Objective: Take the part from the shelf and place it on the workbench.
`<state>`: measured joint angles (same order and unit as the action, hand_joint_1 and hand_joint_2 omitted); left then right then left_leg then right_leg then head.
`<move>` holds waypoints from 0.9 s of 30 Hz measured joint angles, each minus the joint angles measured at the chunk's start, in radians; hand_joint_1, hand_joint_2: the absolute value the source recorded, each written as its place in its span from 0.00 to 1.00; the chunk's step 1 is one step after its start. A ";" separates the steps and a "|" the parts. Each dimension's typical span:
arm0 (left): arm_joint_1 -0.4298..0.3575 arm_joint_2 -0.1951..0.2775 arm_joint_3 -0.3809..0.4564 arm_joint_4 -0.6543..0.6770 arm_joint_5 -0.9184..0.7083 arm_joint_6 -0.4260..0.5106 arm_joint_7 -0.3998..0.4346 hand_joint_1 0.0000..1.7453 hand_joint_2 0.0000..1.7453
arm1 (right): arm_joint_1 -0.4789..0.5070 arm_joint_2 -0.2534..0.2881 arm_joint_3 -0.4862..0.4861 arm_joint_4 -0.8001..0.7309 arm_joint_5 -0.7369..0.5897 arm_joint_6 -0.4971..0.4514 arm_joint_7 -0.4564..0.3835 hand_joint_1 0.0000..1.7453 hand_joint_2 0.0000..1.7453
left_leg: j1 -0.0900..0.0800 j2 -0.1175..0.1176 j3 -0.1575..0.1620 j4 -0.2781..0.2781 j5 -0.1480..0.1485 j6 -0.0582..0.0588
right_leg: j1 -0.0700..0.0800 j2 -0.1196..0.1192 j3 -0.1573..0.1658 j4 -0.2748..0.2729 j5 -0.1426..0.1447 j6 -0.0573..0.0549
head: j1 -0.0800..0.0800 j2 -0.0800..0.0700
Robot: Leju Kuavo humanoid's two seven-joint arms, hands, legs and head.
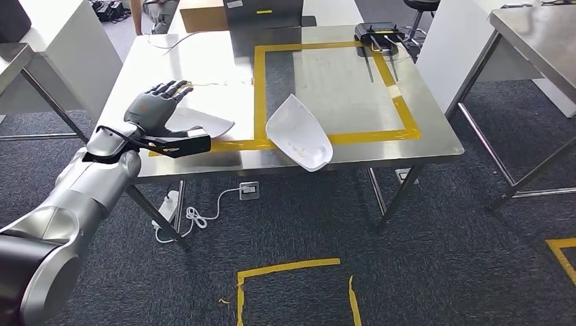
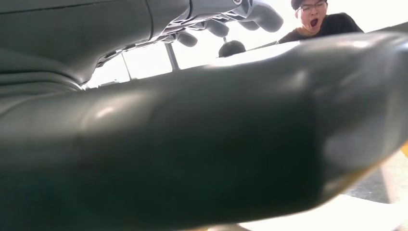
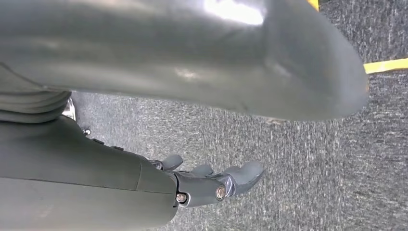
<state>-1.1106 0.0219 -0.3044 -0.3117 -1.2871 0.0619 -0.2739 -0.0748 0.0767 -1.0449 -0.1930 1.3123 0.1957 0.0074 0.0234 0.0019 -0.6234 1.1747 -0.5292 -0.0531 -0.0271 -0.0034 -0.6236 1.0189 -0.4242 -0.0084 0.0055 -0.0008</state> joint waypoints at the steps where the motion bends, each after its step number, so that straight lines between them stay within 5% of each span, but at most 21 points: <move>1: -0.002 0.000 0.000 0.000 0.000 0.000 0.000 0.00 0.00 | -0.001 -0.001 0.000 0.000 0.000 0.000 0.000 0.00 0.00 | 0.000 -0.002 0.039 -0.063 0.015 -0.003 | -0.002 0.001 -0.008 0.007 0.002 0.006 | -0.001 0.000; 3: -0.006 -0.001 0.000 -0.002 0.000 0.000 0.000 0.00 0.00 | -0.001 0.000 0.000 0.000 0.000 -0.001 -0.002 0.00 0.00 | -0.004 -0.007 0.071 -0.127 0.023 0.004 | -0.002 0.002 -0.022 0.014 0.011 0.021 | -0.001 0.000; 6: -0.004 -0.003 0.000 -0.002 0.000 0.000 0.001 0.00 0.00 | 0.003 0.001 0.000 0.000 -0.001 -0.006 -0.013 0.00 0.00 | -0.008 -0.007 0.054 -0.128 0.039 0.034 | -0.003 0.004 -0.034 0.011 0.027 0.045 | -0.001 0.000; 8: -0.005 -0.004 0.000 -0.002 0.000 0.001 0.001 0.00 0.00 | 0.005 0.001 0.000 0.000 -0.001 -0.008 -0.018 0.00 0.00 | -0.006 -0.004 0.038 -0.131 0.057 0.056 | -0.004 0.004 -0.055 0.054 -0.018 0.053 | -0.001 0.000; 11: -0.004 -0.004 0.001 -0.002 -0.001 0.001 0.000 0.00 0.00 | 0.004 0.001 0.000 0.000 -0.001 -0.008 -0.017 0.00 0.00 | -0.010 -0.002 0.001 -0.132 0.087 0.072 | 0.000 0.004 -0.112 0.240 -0.144 0.054 | 0.000 0.000; 13: -0.001 -0.004 0.001 -0.002 -0.001 0.001 -0.003 0.00 0.00 | 0.004 0.001 0.000 0.000 -0.001 -0.009 -0.016 0.00 0.00 | -0.016 -0.002 -0.026 -0.131 0.108 0.074 | 0.007 0.004 -0.109 0.302 -0.150 0.048 | 0.000 0.000; 15: -0.001 -0.004 0.002 -0.002 -0.002 0.001 -0.007 0.00 0.00 | 0.003 0.001 -0.001 0.000 -0.002 -0.012 -0.016 0.00 0.00 | -0.021 -0.003 -0.050 -0.130 0.129 0.073 | 0.014 0.004 -0.035 0.225 -0.100 0.034 | 0.000 0.000; 18: -0.003 -0.003 0.004 -0.004 -0.005 0.008 -0.009 0.00 0.00 | 0.000 -0.001 -0.002 -0.001 -0.005 -0.019 -0.018 0.00 0.00 | -0.023 -0.002 -0.067 -0.133 0.156 0.061 | 0.029 0.005 0.089 0.040 -0.099 0.010 | 0.000 0.000; 21: -0.004 -0.002 0.007 -0.005 -0.006 0.015 -0.009 0.00 0.00 | 0.000 -0.001 -0.006 -0.001 -0.009 -0.023 -0.018 0.00 0.00 | -0.020 -0.001 -0.070 -0.145 0.182 0.043 | 0.032 0.005 0.088 0.006 -0.088 -0.002 | 0.003 0.000; 23: -0.005 0.002 0.008 -0.004 -0.006 0.015 -0.011 0.00 0.00 | -0.002 0.000 -0.010 -0.001 -0.012 -0.024 -0.018 0.00 0.00 | -0.020 -0.003 -0.087 -0.122 0.142 0.033 | 0.025 0.001 0.072 -0.002 -0.061 -0.013 | 0.003 0.000; 26: -0.008 0.007 0.008 -0.002 -0.006 0.013 -0.014 0.00 0.00 | -0.001 0.002 -0.016 -0.001 -0.013 -0.024 -0.022 0.00 0.00 | -0.017 -0.004 -0.128 0.051 -0.002 0.019 | 0.021 -0.002 0.028 -0.004 -0.019 -0.022 | 0.001 0.000; 27: -0.008 0.008 0.008 -0.002 -0.006 0.012 -0.015 0.00 0.00 | 0.000 0.003 -0.017 -0.001 -0.013 -0.025 -0.025 0.00 0.00 | -0.016 -0.003 -0.133 0.109 -0.022 0.015 | 0.021 -0.003 0.010 -0.004 -0.006 -0.021 | 0.001 0.000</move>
<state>-1.1181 0.0299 -0.2960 -0.3136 -1.2932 0.0737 -0.2893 -0.0753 0.0793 -1.0619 -0.1938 1.2988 0.1708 -0.0174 0.0070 -0.0016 -0.7565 1.2832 -0.5516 -0.0377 -0.0058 -0.0061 -0.6133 1.0153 -0.4299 -0.0296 0.0062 -0.0008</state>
